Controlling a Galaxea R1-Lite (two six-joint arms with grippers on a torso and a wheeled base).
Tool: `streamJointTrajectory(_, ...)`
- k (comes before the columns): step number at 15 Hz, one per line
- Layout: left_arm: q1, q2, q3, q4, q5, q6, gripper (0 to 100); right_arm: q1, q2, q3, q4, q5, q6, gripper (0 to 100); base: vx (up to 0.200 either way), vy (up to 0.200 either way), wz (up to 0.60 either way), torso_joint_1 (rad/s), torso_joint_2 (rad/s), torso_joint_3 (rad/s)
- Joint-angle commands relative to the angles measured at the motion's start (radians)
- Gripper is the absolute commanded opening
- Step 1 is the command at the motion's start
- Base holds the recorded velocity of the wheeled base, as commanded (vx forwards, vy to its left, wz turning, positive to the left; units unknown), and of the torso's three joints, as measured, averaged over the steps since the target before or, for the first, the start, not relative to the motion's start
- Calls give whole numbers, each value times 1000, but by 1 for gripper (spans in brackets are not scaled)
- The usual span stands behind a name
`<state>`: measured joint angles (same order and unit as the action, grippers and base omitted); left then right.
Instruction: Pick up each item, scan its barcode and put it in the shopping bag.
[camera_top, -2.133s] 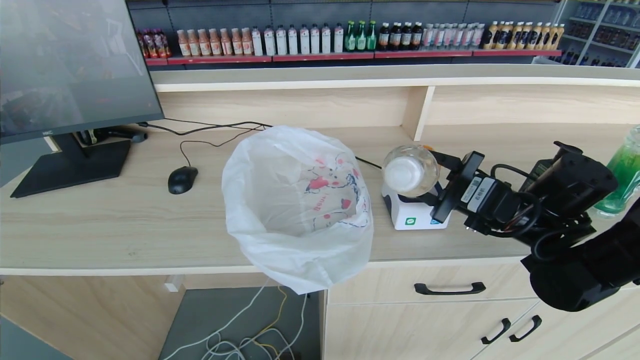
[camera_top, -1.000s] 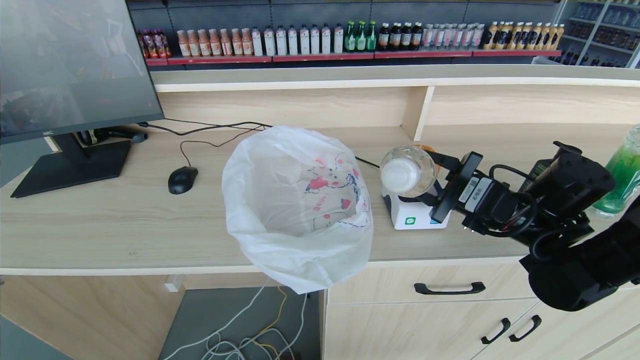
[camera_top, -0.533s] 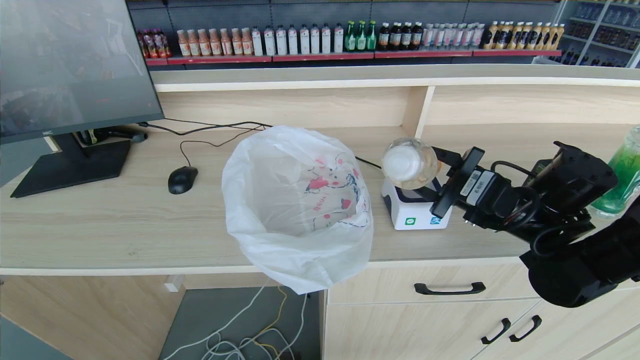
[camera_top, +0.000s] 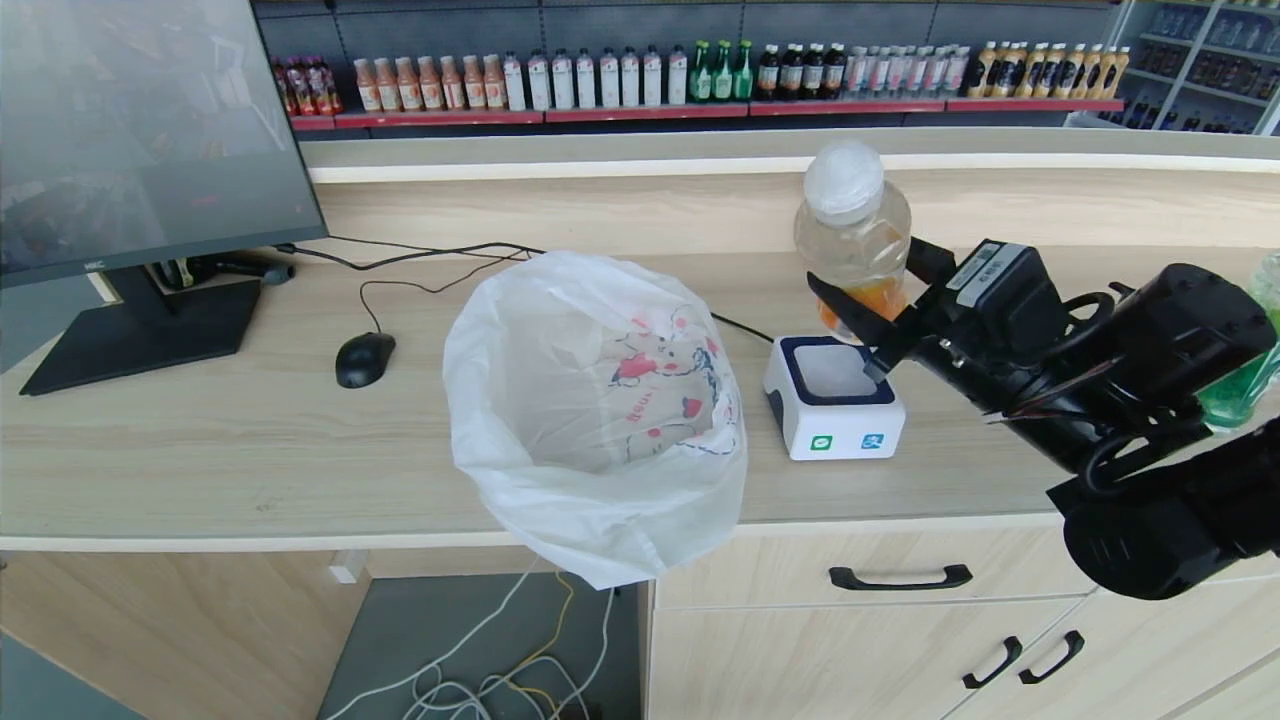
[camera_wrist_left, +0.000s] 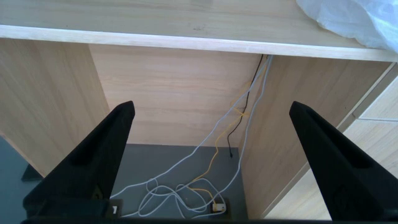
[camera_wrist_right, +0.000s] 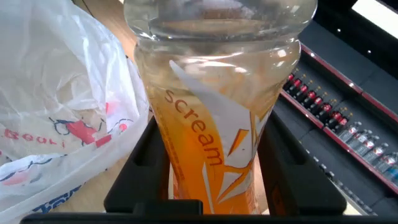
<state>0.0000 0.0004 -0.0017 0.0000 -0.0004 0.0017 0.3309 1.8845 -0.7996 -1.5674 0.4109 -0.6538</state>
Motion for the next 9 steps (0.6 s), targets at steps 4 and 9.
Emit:
streamJointTrajectory(4, 0, 0, 0, 0, -1, 0, 100, 131, -45, -6, -3, -230, 112, 0, 0, 0, 0, 0, 0, 0)
streamJointTrajectory(9, 0, 0, 0, 0, 0, 0, 100, 304, -11, -17, -3, -408, 244, 0, 0, 0, 0, 0, 0, 0)
